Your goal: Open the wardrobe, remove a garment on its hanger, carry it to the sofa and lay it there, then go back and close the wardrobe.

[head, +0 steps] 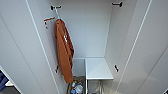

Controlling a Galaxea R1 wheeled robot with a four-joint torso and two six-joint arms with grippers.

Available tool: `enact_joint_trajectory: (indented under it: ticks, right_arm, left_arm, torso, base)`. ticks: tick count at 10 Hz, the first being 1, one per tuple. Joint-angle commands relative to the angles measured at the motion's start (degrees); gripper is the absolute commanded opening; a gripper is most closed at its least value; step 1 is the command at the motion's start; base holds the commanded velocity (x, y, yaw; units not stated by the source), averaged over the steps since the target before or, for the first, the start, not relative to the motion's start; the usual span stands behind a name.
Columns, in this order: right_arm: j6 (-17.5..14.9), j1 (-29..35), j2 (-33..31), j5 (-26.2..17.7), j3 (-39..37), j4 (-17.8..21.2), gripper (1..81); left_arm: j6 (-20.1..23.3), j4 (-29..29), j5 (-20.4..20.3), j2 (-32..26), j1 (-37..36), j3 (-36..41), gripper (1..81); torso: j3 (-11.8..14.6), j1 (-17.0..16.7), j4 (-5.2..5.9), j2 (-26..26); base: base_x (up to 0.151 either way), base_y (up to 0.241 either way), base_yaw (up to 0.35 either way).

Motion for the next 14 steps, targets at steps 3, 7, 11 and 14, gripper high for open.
enact_joint_trajectory:
  ticks: [3,7,11,14]
  right_arm:
    - [3.08,13.59,-1.99,-13.05,24.97,-0.58,81.1]
    - [2.11,9.38,4.34,-9.28,37.91,-0.76,81.1]
    - [0.44,4.27,15.07,-8.22,37.65,-6.82,81.1]
    - [0.53,2.7,20.96,-8.57,33.69,-12.36,81.1]
  left_arm:
    - [-0.77,-4.74,10.18,9.99,-9.04,-1.56,81.1]
    - [-0.6,-4.39,10.88,20.46,-6.95,-0.94,81.1]
    - [1.25,-1.75,10.8,30.3,-3.69,-2.25,81.1]
    - [1.33,3.7,10.71,36.19,1.75,-4.89,81.1]
  torso:
    - [-0.02,0.02,0.0,0.0]
    - [-0.07,0.09,0.0,0.05]
    - [-0.07,0.11,0.0,0.09]
    - [-0.09,0.13,0.0,0.11]
  base:
    - [0.0,0.0,0.0]
    - [0.0,0.0,0.0]
    - [0.0,0.0,0.0]
    - [0.0,0.0,0.0]
